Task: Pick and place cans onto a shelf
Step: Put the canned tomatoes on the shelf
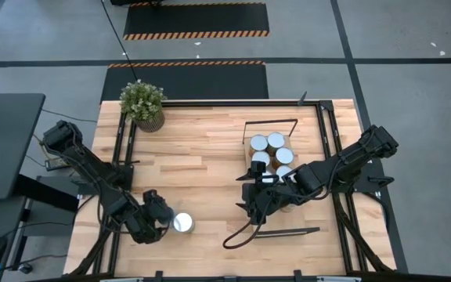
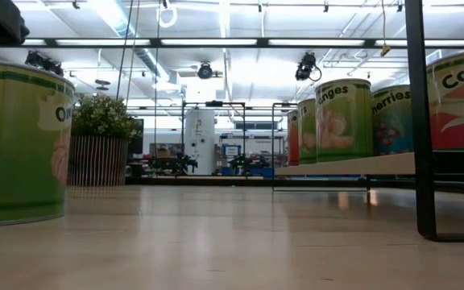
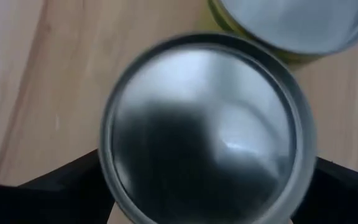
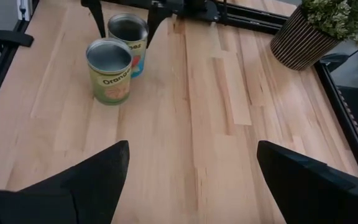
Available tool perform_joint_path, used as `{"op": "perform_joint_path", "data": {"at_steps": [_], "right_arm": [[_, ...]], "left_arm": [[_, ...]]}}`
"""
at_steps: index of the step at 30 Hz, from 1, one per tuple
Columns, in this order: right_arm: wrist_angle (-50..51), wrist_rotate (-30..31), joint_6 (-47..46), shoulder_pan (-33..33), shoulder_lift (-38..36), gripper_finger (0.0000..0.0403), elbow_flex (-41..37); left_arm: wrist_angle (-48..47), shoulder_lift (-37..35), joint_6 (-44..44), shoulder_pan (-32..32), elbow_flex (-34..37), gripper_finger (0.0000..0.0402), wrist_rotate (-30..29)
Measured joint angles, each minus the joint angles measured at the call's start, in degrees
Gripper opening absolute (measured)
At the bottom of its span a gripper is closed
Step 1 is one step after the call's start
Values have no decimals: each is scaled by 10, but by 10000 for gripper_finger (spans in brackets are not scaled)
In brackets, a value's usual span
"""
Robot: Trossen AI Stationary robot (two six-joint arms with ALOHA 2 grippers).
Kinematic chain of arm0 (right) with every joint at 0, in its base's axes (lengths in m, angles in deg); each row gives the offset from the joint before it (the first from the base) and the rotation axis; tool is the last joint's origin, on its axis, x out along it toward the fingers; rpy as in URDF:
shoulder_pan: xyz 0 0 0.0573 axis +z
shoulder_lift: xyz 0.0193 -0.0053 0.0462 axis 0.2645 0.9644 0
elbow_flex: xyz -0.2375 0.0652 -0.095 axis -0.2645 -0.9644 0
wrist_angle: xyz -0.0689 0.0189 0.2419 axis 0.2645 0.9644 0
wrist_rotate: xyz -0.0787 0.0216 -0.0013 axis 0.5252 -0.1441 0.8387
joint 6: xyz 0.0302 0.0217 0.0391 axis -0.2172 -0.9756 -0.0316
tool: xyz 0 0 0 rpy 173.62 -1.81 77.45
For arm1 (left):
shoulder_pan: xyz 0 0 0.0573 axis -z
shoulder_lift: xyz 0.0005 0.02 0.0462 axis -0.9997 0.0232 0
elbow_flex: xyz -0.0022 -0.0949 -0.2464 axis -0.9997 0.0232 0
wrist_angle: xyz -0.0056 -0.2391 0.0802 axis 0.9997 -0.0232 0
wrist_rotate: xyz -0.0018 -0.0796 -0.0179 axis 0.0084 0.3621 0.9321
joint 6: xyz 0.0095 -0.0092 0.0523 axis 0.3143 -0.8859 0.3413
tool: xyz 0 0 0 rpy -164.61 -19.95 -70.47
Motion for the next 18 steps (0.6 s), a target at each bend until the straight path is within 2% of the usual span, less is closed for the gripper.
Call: {"op": "perform_joint_path", "data": {"at_steps": [4, 11, 18], "right_arm": [[0, 0, 0, 0, 0, 362, 0], [7, 0, 0, 0, 0, 362, 0], [35, 0, 7, 2, -28, 362, 0]], "left_arm": [[-2, 0, 5, -5, 0, 364, -7], [-13, 0, 11, -21, -3, 304, 0], [-166, 0, 69, -87, -80, 293, 7]]}}
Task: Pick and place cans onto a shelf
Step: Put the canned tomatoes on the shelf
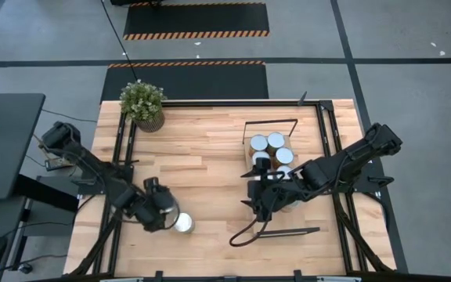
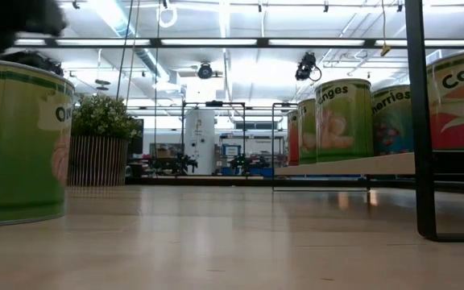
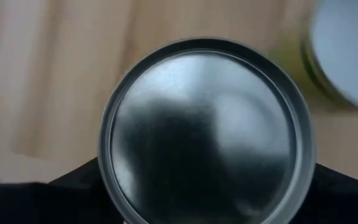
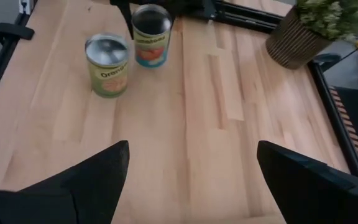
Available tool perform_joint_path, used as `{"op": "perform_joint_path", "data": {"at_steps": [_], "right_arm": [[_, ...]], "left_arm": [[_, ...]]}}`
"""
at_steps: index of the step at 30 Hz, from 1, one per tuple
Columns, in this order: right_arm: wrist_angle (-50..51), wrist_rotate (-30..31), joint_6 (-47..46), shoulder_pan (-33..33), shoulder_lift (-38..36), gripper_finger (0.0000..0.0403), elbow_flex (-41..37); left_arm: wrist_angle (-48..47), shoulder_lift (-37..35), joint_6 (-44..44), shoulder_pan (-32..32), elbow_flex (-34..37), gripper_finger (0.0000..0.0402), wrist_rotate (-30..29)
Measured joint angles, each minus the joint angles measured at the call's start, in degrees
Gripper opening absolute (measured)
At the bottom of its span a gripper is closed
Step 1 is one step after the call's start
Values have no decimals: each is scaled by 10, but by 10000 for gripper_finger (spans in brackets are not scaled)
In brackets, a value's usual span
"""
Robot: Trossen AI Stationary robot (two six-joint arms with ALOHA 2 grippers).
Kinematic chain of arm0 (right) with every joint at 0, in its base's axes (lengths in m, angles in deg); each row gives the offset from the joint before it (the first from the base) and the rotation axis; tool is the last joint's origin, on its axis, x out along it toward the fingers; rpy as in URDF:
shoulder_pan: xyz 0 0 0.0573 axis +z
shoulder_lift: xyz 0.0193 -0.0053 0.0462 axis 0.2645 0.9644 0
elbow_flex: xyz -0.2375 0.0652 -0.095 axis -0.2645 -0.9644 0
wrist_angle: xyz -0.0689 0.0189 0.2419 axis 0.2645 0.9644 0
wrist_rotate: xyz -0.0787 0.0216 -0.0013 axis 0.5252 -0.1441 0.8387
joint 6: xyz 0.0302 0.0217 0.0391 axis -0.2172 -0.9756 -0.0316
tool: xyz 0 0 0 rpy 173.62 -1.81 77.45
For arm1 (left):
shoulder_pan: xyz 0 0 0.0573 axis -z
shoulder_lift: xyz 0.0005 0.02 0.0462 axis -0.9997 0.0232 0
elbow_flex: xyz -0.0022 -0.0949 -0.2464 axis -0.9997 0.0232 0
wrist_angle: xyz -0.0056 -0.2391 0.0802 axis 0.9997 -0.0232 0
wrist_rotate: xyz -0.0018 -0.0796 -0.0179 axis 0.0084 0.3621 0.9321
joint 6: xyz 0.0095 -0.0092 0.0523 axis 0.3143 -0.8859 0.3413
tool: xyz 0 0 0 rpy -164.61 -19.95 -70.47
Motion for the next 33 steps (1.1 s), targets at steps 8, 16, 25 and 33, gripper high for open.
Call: {"op": "perform_joint_path", "data": {"at_steps": [8, 16, 25, 33], "right_arm": [[76, 5, -29, 0, -40, 362, 0], [154, 15, -47, 3, -93, 362, 0], [168, 50, -44, 2, -159, 362, 0], [168, 50, -40, 11, -178, 362, 0]], "left_arm": [[23, 0, 154, -123, -72, 294, -2], [285, 37, 296, -202, -77, 295, 72], [323, 208, 342, -237, -240, 295, 99], [286, 353, 335, -253, -413, 295, 112]]}}
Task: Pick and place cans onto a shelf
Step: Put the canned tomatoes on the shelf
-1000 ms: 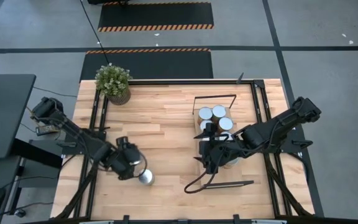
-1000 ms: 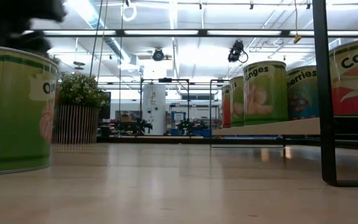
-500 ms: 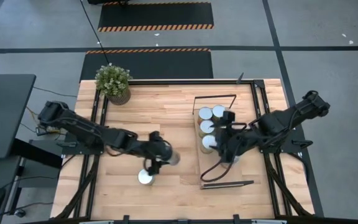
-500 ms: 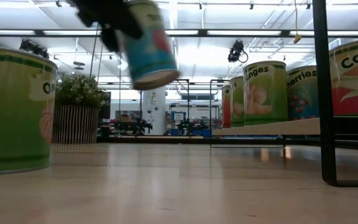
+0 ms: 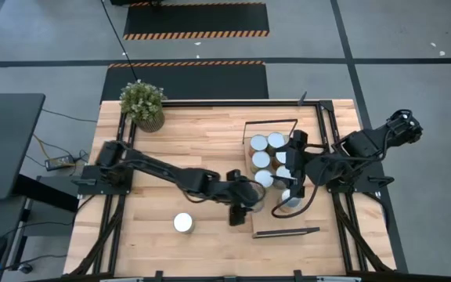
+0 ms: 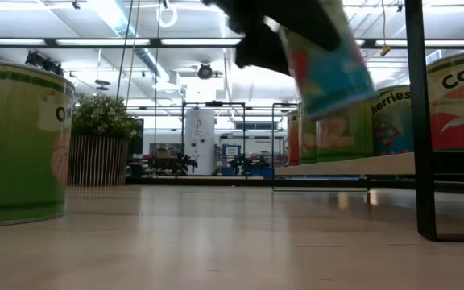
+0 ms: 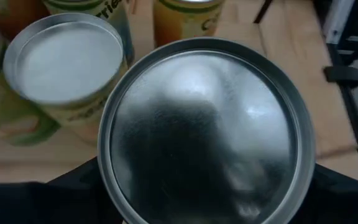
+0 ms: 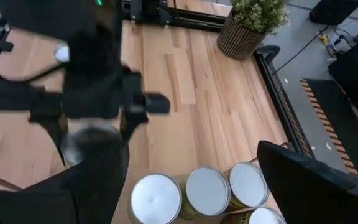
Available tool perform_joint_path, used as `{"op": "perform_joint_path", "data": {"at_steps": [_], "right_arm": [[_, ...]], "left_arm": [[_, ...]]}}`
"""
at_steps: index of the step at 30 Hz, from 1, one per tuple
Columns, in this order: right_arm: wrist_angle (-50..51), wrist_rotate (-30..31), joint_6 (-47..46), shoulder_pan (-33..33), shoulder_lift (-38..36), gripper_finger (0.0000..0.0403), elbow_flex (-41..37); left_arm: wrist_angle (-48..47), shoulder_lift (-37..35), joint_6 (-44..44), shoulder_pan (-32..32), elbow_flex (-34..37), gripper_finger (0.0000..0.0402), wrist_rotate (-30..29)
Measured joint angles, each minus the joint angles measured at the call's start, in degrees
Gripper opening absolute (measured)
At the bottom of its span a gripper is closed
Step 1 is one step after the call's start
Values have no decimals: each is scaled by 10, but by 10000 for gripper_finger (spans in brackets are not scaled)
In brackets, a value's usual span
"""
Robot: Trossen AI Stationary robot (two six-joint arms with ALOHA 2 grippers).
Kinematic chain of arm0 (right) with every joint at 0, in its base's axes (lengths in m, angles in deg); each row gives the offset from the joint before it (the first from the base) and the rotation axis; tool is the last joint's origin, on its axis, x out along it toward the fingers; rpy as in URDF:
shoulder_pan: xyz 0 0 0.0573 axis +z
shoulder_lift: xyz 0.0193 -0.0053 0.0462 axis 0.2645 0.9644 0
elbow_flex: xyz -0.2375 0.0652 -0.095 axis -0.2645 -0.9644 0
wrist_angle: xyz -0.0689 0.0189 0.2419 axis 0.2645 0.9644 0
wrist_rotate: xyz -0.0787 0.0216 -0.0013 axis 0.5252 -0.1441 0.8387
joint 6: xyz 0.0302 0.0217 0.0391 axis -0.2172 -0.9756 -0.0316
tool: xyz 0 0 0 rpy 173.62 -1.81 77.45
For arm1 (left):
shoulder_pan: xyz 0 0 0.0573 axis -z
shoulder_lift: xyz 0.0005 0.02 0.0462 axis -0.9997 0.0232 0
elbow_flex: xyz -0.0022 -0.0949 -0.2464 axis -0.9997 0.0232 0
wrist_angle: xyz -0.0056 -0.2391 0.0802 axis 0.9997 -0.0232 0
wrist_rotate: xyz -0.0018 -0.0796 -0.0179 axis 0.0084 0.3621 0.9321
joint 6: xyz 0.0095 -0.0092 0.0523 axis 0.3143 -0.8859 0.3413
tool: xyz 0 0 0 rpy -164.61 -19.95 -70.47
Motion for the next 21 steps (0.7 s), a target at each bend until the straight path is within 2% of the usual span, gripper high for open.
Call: {"op": "perform_joint_path", "data": {"at_steps": [8, 13, 21], "right_arm": [[1, -4, 8, 9, 0, 362, 0], [-1, -16, 2, 17, 0, 362, 0], [-4, -16, -17, 29, 1, 362, 0]], "left_arm": [[-20, 105, -6, -20, -109, 295, 40], [-12, 133, 1, -24, -127, 298, 53], [9, 145, 32, -16, -127, 347, 45]]}}
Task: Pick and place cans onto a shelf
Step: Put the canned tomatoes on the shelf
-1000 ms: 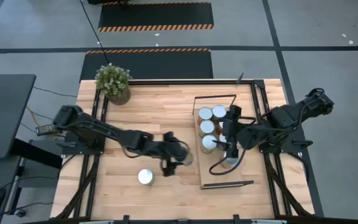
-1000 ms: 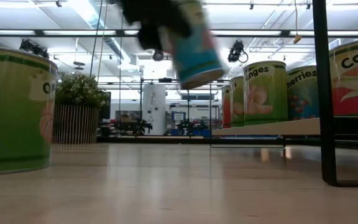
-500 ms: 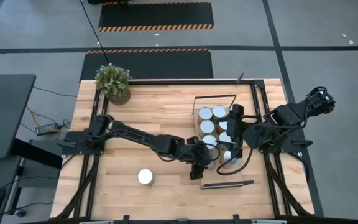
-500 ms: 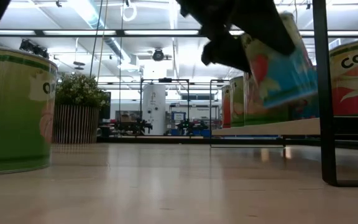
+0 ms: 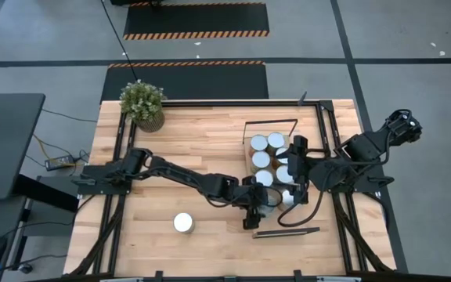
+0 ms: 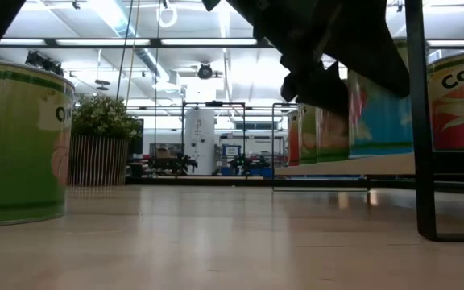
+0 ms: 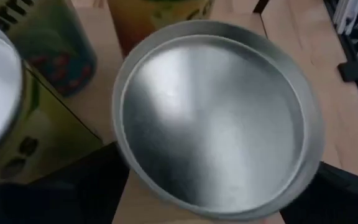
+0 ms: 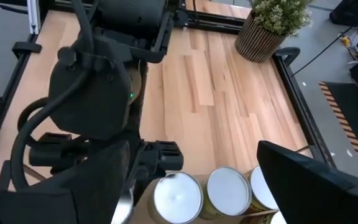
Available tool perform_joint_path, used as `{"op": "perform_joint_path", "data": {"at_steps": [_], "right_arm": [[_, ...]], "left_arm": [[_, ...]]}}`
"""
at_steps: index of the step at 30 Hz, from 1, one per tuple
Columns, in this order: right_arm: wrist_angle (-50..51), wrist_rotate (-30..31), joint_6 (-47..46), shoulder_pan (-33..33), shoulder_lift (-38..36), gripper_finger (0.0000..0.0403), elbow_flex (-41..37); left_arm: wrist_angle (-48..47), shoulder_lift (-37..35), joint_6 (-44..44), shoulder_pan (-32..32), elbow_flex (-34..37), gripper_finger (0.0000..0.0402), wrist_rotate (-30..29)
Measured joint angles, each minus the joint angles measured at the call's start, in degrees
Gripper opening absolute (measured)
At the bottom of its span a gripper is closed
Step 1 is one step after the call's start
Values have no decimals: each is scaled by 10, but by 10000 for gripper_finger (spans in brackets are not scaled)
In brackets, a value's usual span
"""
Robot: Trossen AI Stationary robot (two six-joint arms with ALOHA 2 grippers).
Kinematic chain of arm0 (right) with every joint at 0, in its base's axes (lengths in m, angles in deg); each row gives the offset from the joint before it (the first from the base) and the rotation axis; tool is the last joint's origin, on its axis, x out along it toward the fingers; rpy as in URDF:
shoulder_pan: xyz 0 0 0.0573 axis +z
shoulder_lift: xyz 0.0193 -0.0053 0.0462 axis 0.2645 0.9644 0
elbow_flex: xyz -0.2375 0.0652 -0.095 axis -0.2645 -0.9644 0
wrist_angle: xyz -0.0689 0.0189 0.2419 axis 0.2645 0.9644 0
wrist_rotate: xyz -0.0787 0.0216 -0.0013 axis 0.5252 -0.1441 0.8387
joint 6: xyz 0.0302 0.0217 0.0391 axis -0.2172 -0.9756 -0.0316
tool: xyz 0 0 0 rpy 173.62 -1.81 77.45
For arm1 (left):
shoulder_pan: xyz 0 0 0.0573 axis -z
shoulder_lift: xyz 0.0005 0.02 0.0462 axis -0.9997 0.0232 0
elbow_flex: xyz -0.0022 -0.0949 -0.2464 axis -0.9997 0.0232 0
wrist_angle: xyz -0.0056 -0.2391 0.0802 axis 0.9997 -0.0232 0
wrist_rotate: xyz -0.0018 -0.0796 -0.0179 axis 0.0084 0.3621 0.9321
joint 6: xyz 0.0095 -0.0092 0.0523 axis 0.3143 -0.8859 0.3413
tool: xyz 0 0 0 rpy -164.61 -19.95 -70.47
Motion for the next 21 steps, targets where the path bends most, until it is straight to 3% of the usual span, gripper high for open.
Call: {"op": "perform_joint_path", "data": {"at_steps": [8, 15, 21], "right_arm": [[0, 0, -6, 9, 0, 362, 0], [0, 0, -10, 9, 0, 362, 0], [-4, 0, -11, 9, 0, 362, 0]], "left_arm": [[14, -11, 56, 13, 0, 354, -72], [24, -20, 94, 34, 0, 354, -101], [-26, -64, 128, 76, 0, 353, -212]]}}
